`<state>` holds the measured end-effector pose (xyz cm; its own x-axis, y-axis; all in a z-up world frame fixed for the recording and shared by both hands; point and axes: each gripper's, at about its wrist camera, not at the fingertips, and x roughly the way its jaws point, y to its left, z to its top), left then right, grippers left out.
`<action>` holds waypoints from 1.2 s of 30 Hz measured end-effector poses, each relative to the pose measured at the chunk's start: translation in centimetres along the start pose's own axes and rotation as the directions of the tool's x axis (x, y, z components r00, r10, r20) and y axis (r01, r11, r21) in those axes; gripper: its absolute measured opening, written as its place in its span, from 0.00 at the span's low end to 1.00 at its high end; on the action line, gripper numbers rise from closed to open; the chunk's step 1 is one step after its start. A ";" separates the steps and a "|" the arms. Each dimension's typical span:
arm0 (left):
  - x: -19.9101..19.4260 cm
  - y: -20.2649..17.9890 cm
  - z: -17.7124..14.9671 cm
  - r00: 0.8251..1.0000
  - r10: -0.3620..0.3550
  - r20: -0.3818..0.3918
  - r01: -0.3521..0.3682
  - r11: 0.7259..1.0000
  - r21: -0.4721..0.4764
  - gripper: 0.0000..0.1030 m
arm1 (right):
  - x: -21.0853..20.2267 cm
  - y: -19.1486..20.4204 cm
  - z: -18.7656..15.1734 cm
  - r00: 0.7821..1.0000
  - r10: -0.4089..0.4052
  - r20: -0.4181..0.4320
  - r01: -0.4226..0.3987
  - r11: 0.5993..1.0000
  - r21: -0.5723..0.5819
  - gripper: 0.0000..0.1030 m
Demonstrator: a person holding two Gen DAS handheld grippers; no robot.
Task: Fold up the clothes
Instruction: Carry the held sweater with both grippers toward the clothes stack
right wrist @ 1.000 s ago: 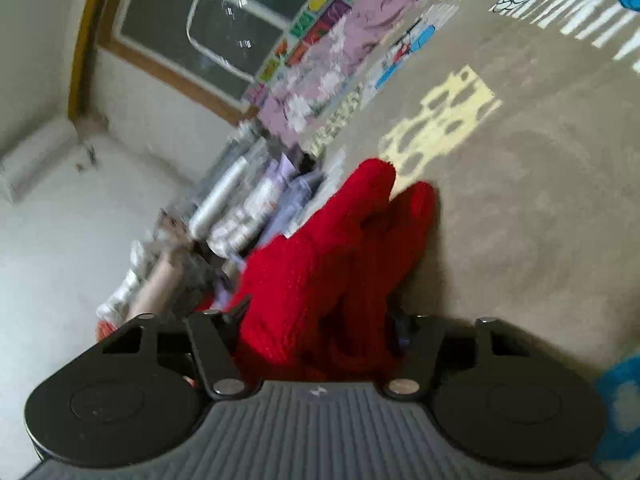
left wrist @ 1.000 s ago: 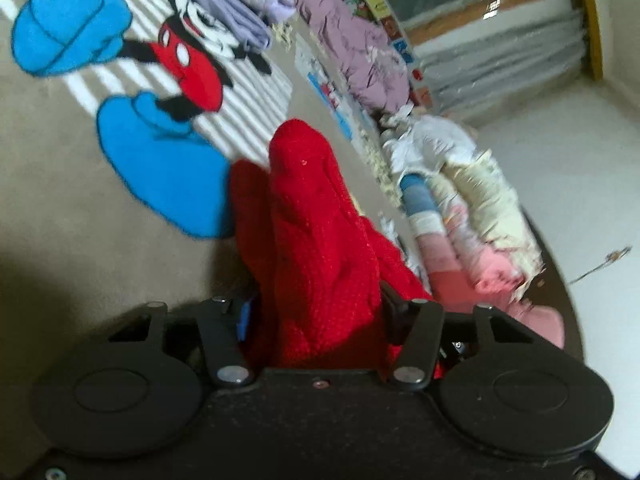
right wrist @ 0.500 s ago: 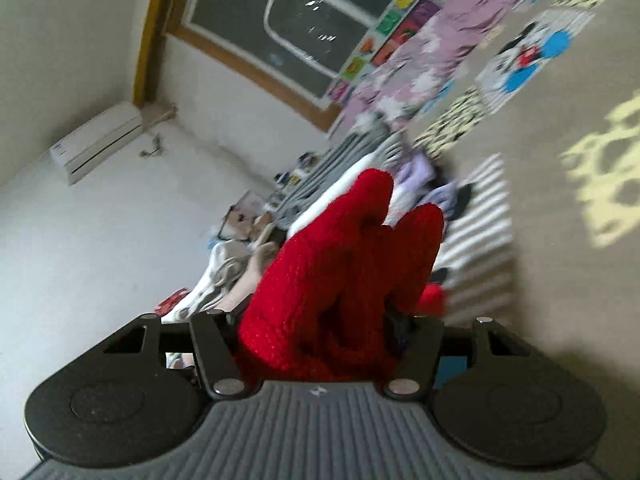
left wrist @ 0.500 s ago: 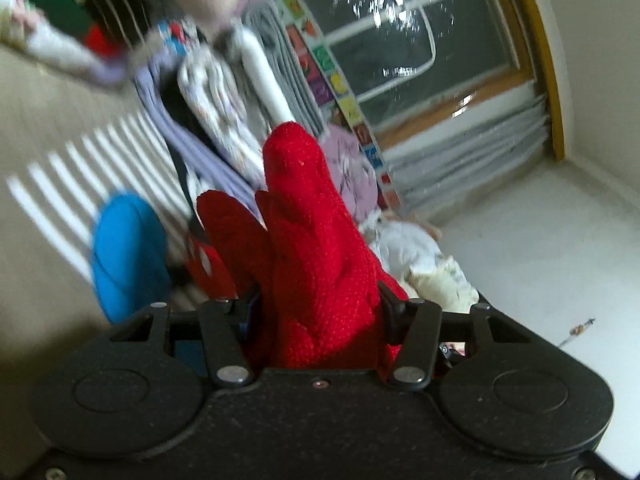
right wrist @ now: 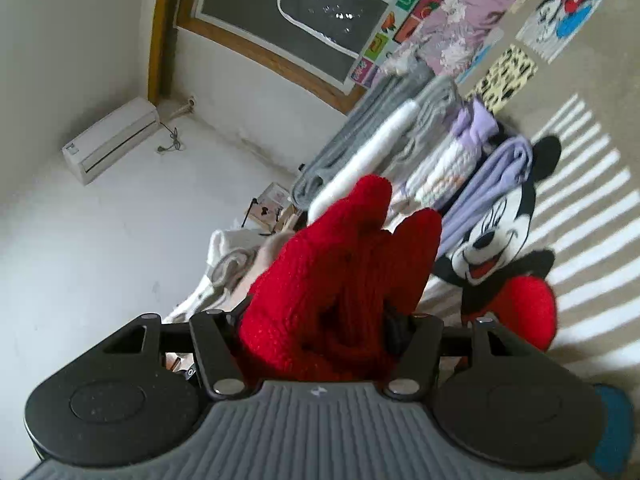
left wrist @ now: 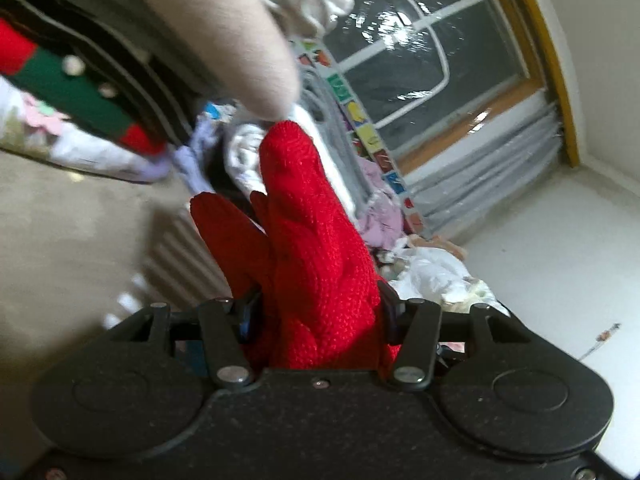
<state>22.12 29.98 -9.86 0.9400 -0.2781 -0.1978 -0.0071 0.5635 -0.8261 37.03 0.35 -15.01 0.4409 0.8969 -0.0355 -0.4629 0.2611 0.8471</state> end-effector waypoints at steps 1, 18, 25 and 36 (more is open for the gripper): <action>-0.3 0.0 0.0 1.000 0.002 0.003 -0.002 1.000 -0.002 0.52 | 0.4 -0.2 -0.4 1.000 0.001 -0.007 -0.001 1.000 0.007 0.59; -20.2 -8.9 5.1 0.916 -0.038 0.401 0.005 0.997 0.083 0.52 | 3.3 17.1 -1.2 0.939 0.321 -0.126 -0.331 0.941 -0.072 0.59; -29.9 -8.2 9.4 0.817 0.068 0.572 -0.134 0.988 0.075 0.52 | 11.5 25.9 -5.9 0.840 0.468 -0.276 -0.490 0.872 -0.014 0.59; -29.3 5.1 12.8 0.771 0.402 0.494 -0.358 0.915 -0.187 0.53 | 25.2 27.1 -13.9 0.790 0.354 -0.501 -0.374 0.925 0.065 0.63</action>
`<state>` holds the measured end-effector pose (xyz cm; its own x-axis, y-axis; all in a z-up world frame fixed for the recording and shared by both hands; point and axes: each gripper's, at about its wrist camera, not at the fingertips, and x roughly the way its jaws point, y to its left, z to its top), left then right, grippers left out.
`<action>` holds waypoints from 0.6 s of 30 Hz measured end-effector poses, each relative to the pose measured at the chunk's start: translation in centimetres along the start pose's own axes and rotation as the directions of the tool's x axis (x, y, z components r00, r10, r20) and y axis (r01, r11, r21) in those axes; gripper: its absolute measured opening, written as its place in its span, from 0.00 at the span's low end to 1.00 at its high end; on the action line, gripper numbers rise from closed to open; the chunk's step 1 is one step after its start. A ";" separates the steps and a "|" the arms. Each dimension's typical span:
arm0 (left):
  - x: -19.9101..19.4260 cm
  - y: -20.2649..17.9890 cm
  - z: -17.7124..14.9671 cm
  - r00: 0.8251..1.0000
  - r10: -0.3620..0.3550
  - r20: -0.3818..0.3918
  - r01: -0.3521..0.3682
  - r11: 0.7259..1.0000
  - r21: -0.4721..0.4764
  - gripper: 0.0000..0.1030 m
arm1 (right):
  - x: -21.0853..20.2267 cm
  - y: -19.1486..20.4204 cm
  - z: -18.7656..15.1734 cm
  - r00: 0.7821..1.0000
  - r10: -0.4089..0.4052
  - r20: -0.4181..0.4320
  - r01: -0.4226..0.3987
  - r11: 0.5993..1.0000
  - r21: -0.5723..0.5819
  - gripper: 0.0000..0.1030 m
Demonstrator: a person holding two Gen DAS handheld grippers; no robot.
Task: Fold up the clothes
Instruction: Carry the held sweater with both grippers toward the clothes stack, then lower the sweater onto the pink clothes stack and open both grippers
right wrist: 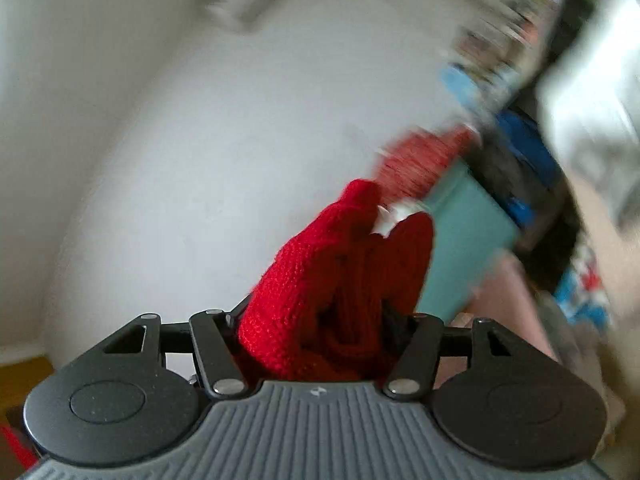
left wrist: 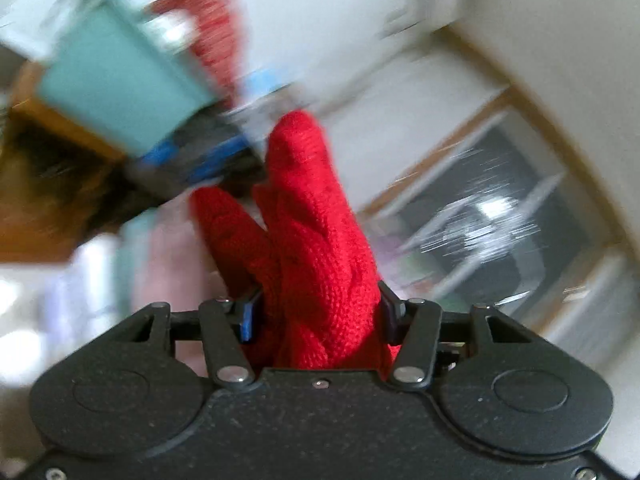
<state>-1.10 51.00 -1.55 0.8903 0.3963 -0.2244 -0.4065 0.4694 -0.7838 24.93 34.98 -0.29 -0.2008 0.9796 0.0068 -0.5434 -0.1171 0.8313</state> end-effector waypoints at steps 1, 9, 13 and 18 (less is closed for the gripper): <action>1.1 1.7 -0.5 1.000 -0.004 -0.031 0.002 0.998 -0.055 0.55 | 1.0 -1.8 -0.7 0.990 -0.131 -0.044 0.132 0.991 0.012 0.62; -0.1 0.5 -0.5 0.999 -0.038 0.017 0.038 0.999 -0.019 0.67 | -1.2 -1.7 -1.5 0.981 -0.192 0.017 0.191 0.981 0.018 0.67; -2.1 0.0 0.0 0.997 -0.029 0.068 0.029 1.000 -0.005 0.84 | -2.7 2.0 -0.8 0.971 -0.227 0.074 0.232 0.970 -0.074 0.74; -5.4 -2.7 0.4 0.993 -0.022 0.114 0.007 0.992 0.127 0.87 | -6.4 6.0 0.6 0.954 -0.257 0.153 0.281 0.945 -0.167 0.82</action>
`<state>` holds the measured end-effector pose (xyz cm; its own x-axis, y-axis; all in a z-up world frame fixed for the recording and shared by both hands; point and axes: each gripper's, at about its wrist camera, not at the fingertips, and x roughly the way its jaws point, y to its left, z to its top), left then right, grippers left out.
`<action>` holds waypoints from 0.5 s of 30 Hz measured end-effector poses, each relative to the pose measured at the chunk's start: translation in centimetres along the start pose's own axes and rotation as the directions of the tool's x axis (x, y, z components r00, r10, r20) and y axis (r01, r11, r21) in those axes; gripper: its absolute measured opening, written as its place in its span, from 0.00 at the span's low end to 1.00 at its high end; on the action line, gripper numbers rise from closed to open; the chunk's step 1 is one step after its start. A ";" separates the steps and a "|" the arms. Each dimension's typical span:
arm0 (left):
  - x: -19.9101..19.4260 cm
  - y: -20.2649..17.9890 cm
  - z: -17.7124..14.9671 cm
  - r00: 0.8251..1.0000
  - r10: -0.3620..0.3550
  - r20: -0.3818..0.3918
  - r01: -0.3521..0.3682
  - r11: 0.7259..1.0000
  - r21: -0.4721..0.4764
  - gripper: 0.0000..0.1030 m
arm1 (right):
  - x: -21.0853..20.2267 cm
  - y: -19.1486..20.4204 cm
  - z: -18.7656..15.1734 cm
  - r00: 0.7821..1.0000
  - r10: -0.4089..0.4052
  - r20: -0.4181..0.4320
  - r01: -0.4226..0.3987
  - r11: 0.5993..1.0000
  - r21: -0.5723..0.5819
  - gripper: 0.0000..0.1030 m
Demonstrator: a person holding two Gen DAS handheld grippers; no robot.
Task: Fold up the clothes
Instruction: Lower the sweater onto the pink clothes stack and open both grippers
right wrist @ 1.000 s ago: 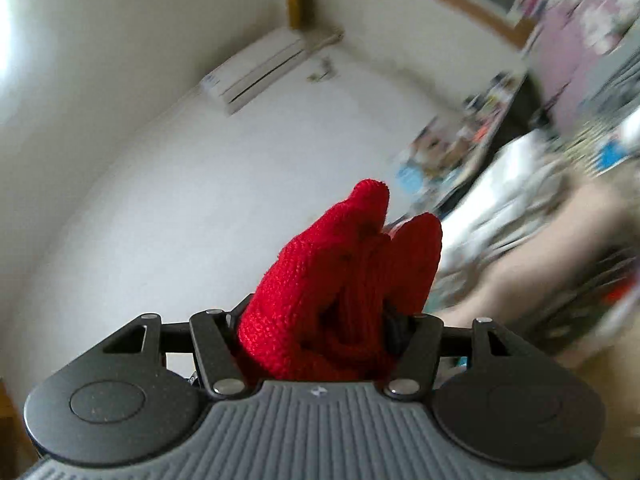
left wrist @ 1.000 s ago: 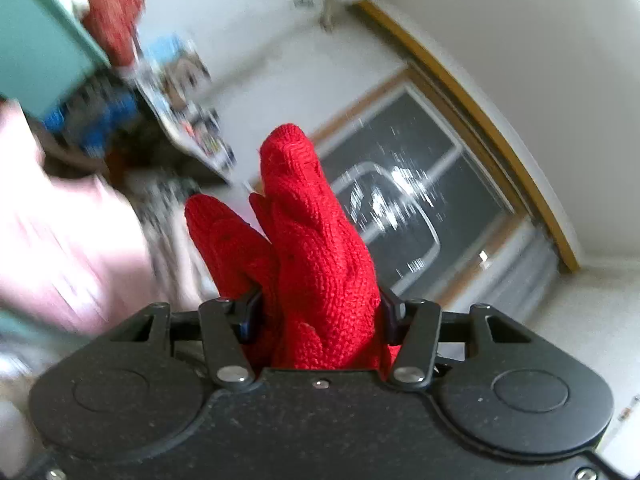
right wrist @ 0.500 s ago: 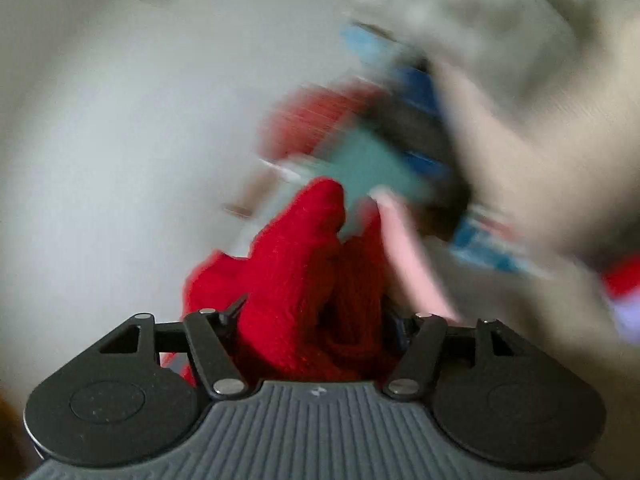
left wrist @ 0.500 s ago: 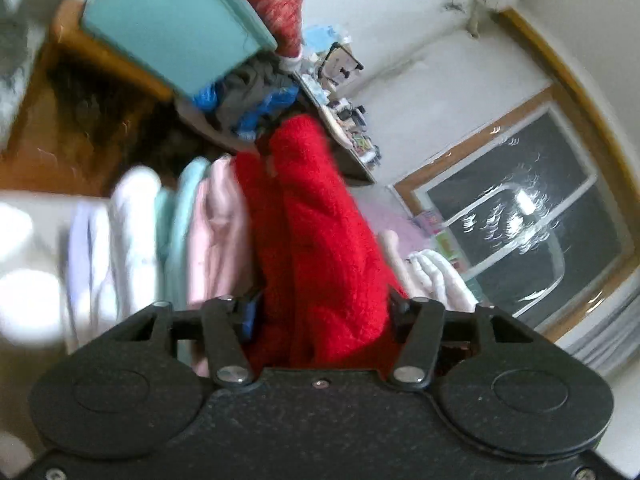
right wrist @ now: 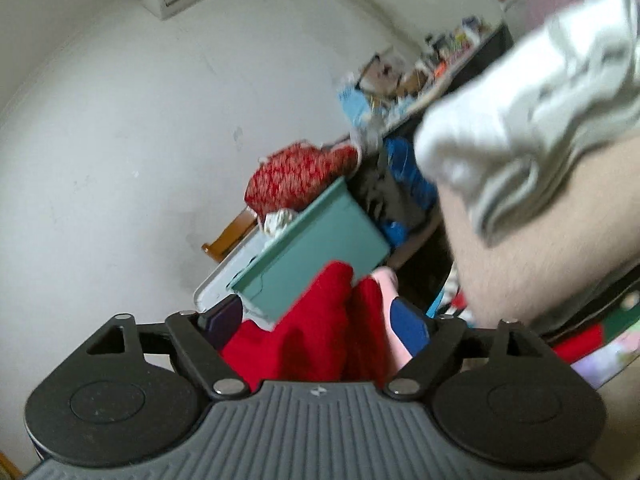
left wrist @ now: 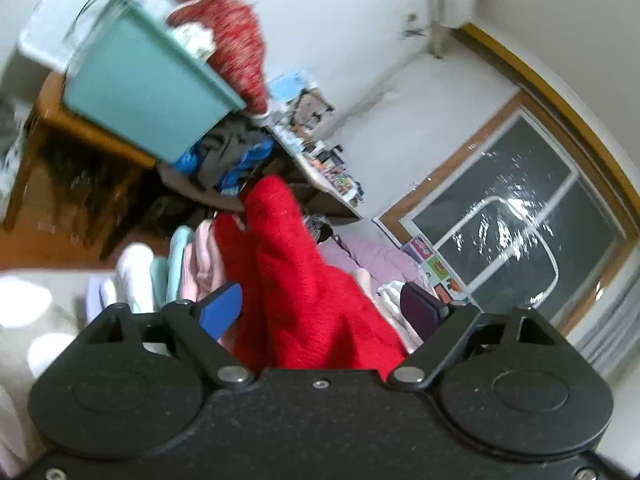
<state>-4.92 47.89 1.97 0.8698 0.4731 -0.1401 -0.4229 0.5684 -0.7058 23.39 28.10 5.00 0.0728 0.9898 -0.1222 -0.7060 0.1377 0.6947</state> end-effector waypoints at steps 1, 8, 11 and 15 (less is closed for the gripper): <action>-0.6 -0.6 0.0 1.000 0.005 0.006 -0.005 1.000 0.029 0.88 | -0.6 0.1 0.3 1.000 -0.011 -0.006 0.011 1.000 -0.027 0.83; -4.0 -4.8 -1.1 0.992 0.129 -0.010 -0.122 0.960 0.252 1.00 | -3.9 3.4 0.6 0.987 -0.123 -0.104 0.101 0.975 -0.196 0.96; -5.1 -6.1 -2.4 0.980 0.200 -0.022 -0.179 0.916 0.358 1.00 | -4.6 5.8 -0.4 0.973 -0.182 -0.143 0.141 0.956 -0.258 1.00; -6.5 -7.9 -4.2 0.959 0.284 -0.013 -0.243 0.843 0.480 1.00 | -3.9 8.4 -2.4 0.943 -0.284 -0.173 0.200 0.900 -0.387 1.00</action>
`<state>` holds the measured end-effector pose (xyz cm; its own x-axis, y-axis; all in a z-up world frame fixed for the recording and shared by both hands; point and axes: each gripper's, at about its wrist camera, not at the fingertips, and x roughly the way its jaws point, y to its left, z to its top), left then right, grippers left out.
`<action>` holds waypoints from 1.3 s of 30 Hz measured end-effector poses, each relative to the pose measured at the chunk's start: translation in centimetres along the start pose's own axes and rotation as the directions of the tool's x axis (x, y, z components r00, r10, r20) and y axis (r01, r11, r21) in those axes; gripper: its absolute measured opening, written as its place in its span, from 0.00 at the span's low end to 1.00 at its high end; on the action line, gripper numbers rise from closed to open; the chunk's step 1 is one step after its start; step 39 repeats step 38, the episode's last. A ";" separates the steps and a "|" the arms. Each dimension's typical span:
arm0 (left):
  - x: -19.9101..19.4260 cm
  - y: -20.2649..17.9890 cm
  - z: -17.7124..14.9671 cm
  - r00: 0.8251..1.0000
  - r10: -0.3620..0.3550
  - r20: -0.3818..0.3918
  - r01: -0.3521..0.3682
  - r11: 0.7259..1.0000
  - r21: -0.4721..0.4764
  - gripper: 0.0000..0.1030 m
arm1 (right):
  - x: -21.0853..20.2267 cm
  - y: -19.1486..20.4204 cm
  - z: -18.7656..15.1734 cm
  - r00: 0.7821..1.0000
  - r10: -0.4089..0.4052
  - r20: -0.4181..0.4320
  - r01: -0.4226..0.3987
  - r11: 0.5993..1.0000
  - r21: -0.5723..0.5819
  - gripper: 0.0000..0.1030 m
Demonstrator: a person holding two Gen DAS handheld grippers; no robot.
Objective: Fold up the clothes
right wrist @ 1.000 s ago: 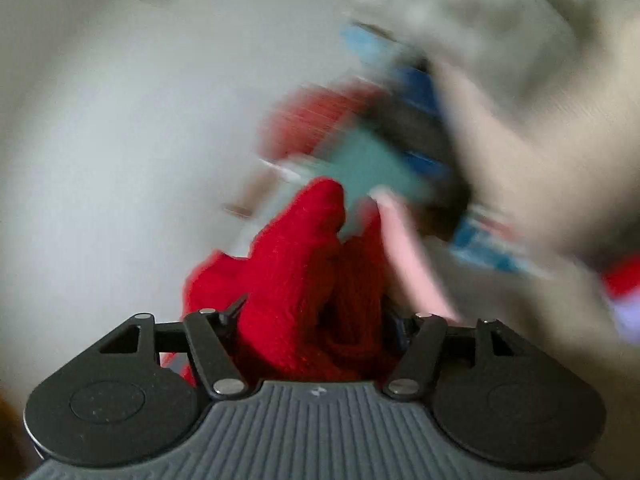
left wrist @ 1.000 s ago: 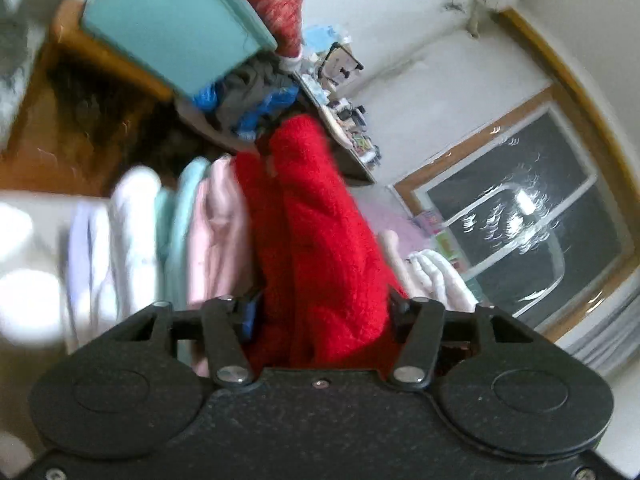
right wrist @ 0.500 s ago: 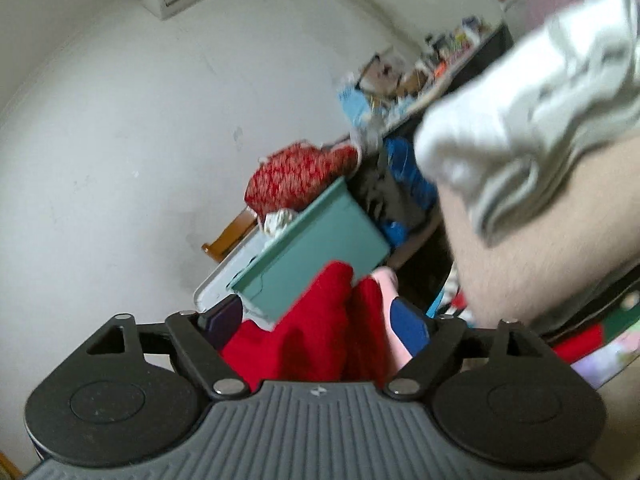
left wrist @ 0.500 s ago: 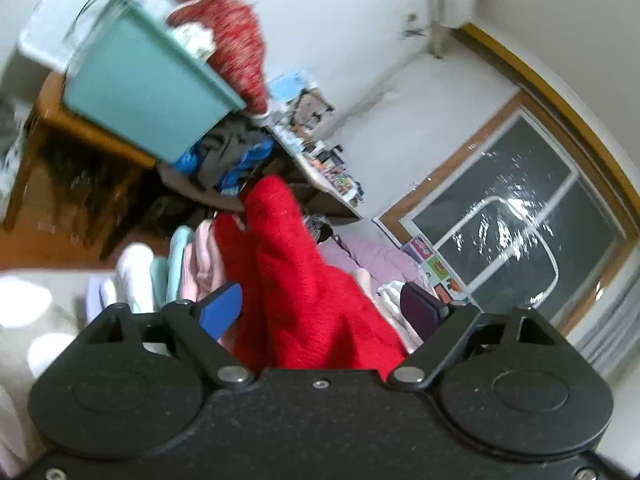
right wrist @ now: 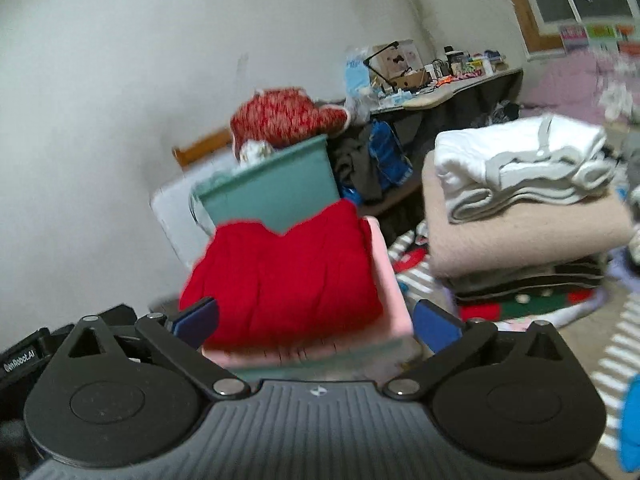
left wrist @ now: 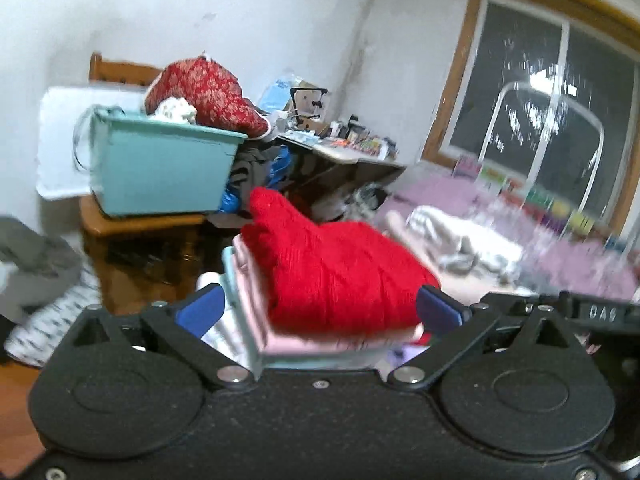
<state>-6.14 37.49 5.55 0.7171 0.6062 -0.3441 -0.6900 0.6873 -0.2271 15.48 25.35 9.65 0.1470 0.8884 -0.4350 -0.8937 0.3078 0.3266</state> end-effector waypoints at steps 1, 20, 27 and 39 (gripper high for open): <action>-0.3 -0.5 -0.1 0.999 0.028 -0.016 -0.028 0.999 0.015 1.00 | -0.4 0.6 -0.2 1.000 -0.020 -0.011 0.020 1.000 -0.024 1.00; -6.7 -5.6 -0.3 0.982 0.182 -0.045 -0.173 0.973 0.153 1.00 | -8.0 5.1 -2.9 0.987 -0.155 -0.035 0.150 0.981 -0.125 1.00; -7.8 -6.5 -0.2 0.979 0.200 -0.023 -0.194 0.967 0.167 1.00 | -9.5 4.8 -3.1 0.985 -0.171 -0.026 0.167 0.980 -0.110 1.00; -8.9 -6.6 -0.4 0.981 0.194 -0.013 -0.189 0.967 0.171 1.00 | -10.2 5.3 -3.6 0.985 -0.170 -0.022 0.167 0.980 -0.113 1.00</action>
